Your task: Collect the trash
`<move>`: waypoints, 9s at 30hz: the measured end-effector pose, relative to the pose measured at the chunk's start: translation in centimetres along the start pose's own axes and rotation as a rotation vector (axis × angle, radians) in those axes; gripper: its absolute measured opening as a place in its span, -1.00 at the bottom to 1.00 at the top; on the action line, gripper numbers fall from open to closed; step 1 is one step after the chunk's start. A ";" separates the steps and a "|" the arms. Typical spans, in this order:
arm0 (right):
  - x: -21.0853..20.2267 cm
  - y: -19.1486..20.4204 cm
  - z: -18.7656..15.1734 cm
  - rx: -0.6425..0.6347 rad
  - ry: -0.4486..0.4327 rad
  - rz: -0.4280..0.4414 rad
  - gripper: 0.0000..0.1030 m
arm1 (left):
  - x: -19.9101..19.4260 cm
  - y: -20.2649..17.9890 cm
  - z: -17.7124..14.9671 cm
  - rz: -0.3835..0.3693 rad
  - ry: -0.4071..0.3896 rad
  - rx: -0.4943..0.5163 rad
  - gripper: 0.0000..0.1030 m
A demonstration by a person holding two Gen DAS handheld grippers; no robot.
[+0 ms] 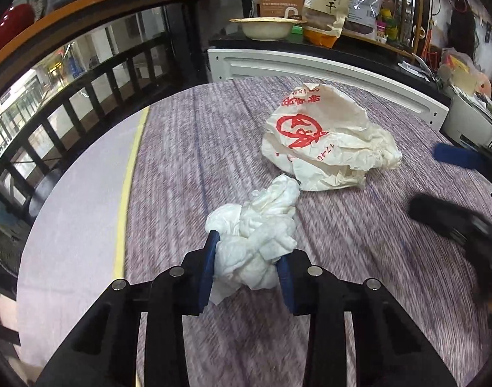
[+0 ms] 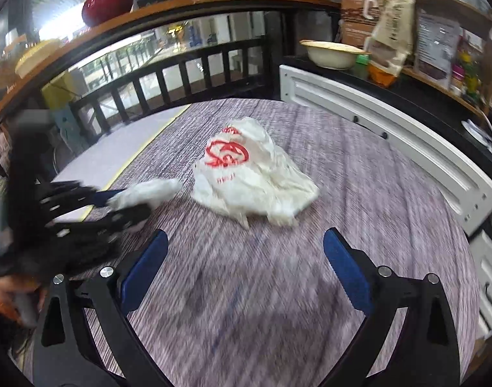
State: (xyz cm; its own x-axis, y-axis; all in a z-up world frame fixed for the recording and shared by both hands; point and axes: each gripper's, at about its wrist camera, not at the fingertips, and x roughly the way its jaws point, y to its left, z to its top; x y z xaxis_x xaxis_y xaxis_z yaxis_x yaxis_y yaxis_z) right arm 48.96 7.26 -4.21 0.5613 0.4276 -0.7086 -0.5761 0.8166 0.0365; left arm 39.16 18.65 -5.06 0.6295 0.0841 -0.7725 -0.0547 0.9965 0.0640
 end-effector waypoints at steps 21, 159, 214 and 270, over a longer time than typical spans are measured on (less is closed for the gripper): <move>1.5 3.0 0.3 -0.103 0.038 -0.099 -0.66 | -3.5 1.7 -4.2 -0.038 -0.026 -0.111 -0.33; -32.2 -18.2 -51.3 0.803 -0.063 -0.518 0.38 | -4.6 -45.9 -24.3 -0.308 0.135 0.590 0.50; -42.1 12.6 -36.8 0.267 -0.589 -0.431 0.89 | -32.3 -13.5 -28.1 -0.090 -0.560 -0.036 0.90; -41.2 11.6 -38.0 0.328 -0.569 -0.443 0.89 | -32.0 -13.0 -28.6 -0.069 -0.571 0.004 0.90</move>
State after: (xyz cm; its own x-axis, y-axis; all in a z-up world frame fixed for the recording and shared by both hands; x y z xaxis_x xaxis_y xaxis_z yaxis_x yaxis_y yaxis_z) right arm -3.43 -15.67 -1.33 0.9660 0.0958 -0.2401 -0.0726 0.9920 0.1036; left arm -2.45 2.96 0.71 0.9504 0.0055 -0.3109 0.0036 0.9996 0.0288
